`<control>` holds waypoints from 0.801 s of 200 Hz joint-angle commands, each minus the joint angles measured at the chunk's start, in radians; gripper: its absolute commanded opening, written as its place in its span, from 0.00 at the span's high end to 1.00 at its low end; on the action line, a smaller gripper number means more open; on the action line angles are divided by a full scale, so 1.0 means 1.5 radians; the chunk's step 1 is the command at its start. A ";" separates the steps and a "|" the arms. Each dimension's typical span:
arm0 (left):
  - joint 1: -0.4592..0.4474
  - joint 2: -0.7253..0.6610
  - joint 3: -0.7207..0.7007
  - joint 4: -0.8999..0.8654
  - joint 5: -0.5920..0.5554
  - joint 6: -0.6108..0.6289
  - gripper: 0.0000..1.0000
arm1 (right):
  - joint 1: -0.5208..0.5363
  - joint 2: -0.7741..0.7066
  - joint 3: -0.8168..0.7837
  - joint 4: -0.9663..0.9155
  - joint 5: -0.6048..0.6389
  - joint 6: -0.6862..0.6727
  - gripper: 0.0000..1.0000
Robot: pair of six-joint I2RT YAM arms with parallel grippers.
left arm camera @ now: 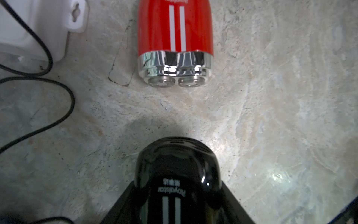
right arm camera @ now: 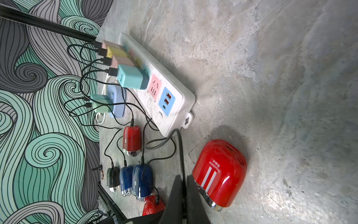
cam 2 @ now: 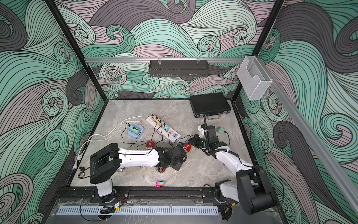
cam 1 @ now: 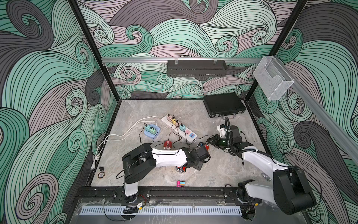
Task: Unplug the electric shaver
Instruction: Place the electric shaver at the center of the board.
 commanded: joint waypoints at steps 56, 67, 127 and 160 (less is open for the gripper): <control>-0.005 0.041 0.062 -0.077 -0.047 -0.035 0.53 | -0.006 0.017 0.015 -0.006 -0.008 -0.012 0.94; -0.005 0.045 0.066 -0.084 -0.054 -0.042 0.52 | -0.006 0.017 0.013 -0.005 -0.007 -0.011 0.94; -0.005 0.073 0.095 -0.115 -0.064 -0.074 0.50 | -0.007 0.025 0.005 0.006 -0.007 -0.010 0.94; -0.005 0.090 0.113 -0.149 -0.074 -0.096 0.49 | -0.007 0.026 0.005 0.009 -0.007 -0.009 0.93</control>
